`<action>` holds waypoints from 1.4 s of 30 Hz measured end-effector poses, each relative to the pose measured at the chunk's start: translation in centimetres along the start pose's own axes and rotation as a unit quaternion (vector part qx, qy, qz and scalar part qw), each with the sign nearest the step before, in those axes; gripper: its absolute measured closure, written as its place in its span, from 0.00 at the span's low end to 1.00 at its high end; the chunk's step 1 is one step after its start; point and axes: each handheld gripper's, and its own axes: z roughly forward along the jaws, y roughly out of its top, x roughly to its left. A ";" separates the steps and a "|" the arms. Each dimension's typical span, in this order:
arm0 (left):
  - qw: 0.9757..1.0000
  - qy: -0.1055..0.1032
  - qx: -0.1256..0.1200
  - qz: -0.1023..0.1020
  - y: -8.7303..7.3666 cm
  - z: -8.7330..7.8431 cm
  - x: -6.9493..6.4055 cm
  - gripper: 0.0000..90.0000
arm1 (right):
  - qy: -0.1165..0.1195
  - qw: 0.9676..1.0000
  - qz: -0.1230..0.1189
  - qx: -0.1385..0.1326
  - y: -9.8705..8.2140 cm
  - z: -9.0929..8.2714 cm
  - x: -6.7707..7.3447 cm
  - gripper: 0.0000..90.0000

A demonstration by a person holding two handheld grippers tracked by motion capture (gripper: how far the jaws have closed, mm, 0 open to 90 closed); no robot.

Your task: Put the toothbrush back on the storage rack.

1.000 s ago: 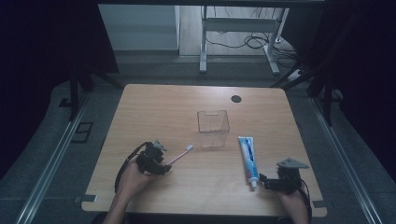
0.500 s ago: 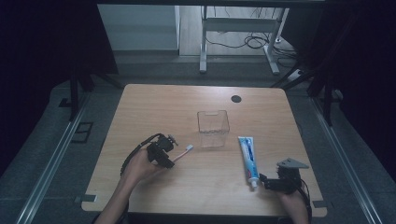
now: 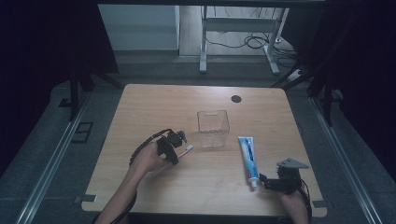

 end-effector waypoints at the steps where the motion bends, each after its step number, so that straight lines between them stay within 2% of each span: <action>1: 1.000 0.001 0.004 0.000 0.2 0.0 0.0 0.77 | 0.000 1.000 0.000 0.000 0.0 0.0 0.0 0.07; 8: 0.999 0.013 0.029 -0.015 0.9 0.1 0.0 0.92 | 0.000 1.000 0.000 0.000 0.0 0.0 0.0 0.07; 12: 0.999 0.006 0.020 -0.026 0.7 0.1 0.1 0.93 | 0.000 1.000 0.000 0.000 0.0 0.0 0.0 0.07; 15: 1.000 -0.001 0.019 -0.023 0.5 0.0 0.4 0.93 | 0.000 1.000 0.000 0.000 0.0 0.0 0.0 0.07; 20: 1.000 -0.011 0.004 -0.028 -0.1 -0.4 0.8 0.94 | 0.000 1.000 0.000 0.000 0.0 0.0 0.0 0.07; 27: 0.998 -0.019 -0.039 -0.034 -1.1 -2.0 1.0 0.94 | 0.000 1.000 0.000 0.000 0.0 0.0 0.0 0.07; 28: 0.997 -0.018 -0.057 -0.041 -1.5 -2.5 1.1 0.94 | 0.000 1.000 0.000 0.000 0.0 0.0 0.0 0.07; 29: 0.997 -0.018 -0.057 -0.041 -1.5 -2.5 1.1 0.94 | 0.000 1.000 0.000 0.000 0.0 0.0 0.0 0.07; 33: 0.995 -0.023 -0.086 -0.047 -2.1 -3.5 1.2 0.94 | 0.000 1.000 0.000 0.000 0.0 0.0 0.0 0.07; 35: 0.993 -0.025 -0.101 -0.047 -2.4 -3.9 1.3 0.94 | 0.000 1.000 0.000 0.000 0.0 0.0 0.0 0.07; 36: 0.992 -0.028 -0.114 -0.049 -2.7 -4.2 1.3 0.94 | 0.000 1.000 0.000 0.000 0.0 0.0 0.0 0.07; 37: 0.992 -0.028 -0.114 -0.049 -2.7 -4.2 1.3 0.94 | 0.000 1.000 0.000 0.000 0.0 0.0 0.0 0.07; 42: 0.988 -0.029 -0.145 -0.051 -3.2 -5.2 1.4 0.94 | 0.000 1.000 0.000 0.000 0.0 0.0 0.0 0.07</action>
